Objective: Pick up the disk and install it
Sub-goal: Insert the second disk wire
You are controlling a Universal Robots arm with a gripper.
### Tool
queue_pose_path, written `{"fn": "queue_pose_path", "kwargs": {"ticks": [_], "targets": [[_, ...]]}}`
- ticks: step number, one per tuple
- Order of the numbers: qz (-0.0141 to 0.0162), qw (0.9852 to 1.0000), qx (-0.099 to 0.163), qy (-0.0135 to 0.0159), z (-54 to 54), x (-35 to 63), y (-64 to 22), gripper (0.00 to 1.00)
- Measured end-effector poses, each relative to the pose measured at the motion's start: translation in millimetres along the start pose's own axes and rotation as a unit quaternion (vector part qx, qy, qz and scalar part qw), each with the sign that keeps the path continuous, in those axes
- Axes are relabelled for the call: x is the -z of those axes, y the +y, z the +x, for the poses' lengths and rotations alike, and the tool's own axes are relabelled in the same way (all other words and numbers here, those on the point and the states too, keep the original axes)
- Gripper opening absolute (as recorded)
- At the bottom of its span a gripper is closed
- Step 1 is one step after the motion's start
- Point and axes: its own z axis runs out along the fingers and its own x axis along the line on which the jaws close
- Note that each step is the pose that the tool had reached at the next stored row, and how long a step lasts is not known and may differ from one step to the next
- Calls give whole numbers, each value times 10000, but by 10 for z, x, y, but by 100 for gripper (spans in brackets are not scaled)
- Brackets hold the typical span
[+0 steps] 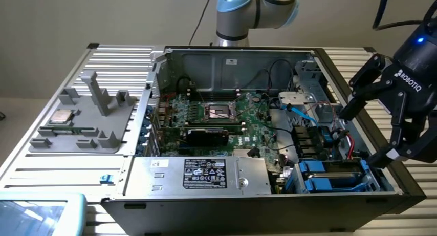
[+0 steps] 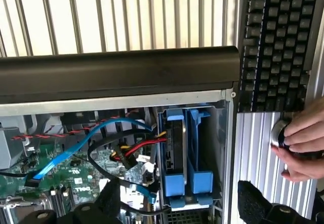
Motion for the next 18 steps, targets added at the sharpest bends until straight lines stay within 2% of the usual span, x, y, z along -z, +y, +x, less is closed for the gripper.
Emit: {"fn": "queue_pose_path", "kwargs": {"ticks": [2, 5, 6, 8, 15, 16, 18], "targets": [[-63, 10000, -18, -44, -1, -16, -40, 99], [-176, 9998, -47, -110, -4, -36, -98, 99], [-228, 9996, -62, -149, -6, -47, -129, 99], [-287, 9993, -84, -212, -7, -60, -165, 99], [-450, 9974, -177, -539, -13, -95, -271, 99], [-460, 9972, -182, -558, -14, -97, -283, 99], [-467, 9972, -184, -559, -15, -102, -302, 99]]}}
